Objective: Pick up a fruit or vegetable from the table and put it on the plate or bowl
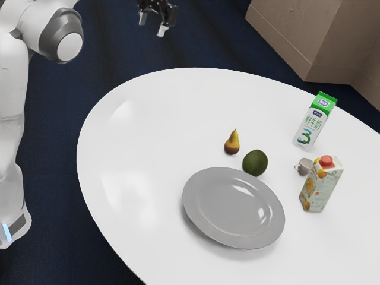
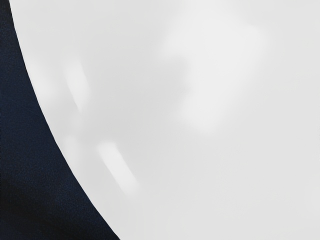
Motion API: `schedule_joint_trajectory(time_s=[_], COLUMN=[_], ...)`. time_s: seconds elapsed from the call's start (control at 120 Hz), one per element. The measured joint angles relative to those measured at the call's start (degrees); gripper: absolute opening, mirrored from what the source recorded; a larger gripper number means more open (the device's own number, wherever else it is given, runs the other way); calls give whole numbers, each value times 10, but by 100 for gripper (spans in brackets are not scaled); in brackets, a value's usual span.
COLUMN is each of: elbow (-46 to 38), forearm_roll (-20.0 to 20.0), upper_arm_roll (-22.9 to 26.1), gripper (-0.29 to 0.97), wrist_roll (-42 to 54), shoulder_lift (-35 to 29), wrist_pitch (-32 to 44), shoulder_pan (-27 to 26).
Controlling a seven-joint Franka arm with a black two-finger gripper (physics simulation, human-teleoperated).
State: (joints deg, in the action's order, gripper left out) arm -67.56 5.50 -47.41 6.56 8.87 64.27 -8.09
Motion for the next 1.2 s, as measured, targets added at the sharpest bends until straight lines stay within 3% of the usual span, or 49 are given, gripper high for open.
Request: schedule_joint_trajectory(time_s=[0.333,0.433,0.7,0.75,0.867,0.933,1.2], elbow=[3,141,147,123,-85,-163,-193], forearm_roll=[6,-4,-11,-12,-20,-34,-50], upper_arm_roll=[1,8,111,121,126,126,134], gripper=[66,66,66,66,66,66,66], wrist_roll=[31,37,51,55,63,64,69], shoulder_lift=[-2,-10,63,65,-21,-58,-54], wrist_pitch=[92,87,104,107,175,226,311], shoulder_pan=[-1,-24,-61,-66,-130,-160,-195])
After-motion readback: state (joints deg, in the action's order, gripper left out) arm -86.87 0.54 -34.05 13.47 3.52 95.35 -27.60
